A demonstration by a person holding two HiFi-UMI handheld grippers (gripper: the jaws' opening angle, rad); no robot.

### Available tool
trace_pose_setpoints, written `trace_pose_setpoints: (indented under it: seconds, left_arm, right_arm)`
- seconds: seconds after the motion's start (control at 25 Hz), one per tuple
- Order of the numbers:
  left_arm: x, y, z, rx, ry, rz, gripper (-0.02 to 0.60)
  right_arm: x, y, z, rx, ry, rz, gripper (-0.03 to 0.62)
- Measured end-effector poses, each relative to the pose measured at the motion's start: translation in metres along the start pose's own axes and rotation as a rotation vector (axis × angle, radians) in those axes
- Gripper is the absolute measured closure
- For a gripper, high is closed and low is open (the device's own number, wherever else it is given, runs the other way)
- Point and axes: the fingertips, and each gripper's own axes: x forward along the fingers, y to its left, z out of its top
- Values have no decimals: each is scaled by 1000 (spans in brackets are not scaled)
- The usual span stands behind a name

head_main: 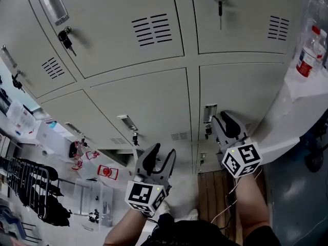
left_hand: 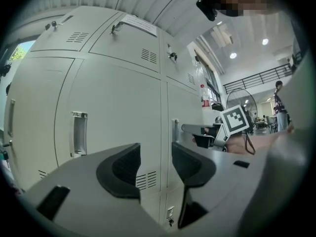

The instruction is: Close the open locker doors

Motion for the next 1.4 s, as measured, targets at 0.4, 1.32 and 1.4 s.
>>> trace_pose_setpoints:
  seconds: [0.4,1.32,1.4]
  left_arm:
    - [-28,8,-36,-23,53,29,328]
    - [-199,186,-117,-118,133,16,295]
    - [-210,195,-124,-127,143,-11,295]
  right_arm:
    - [-25,38,-32,-2,32,81,437]
    - [-7,313,-203,167,334,192,404]
    - [-14,329,-222,174,372,165,404]
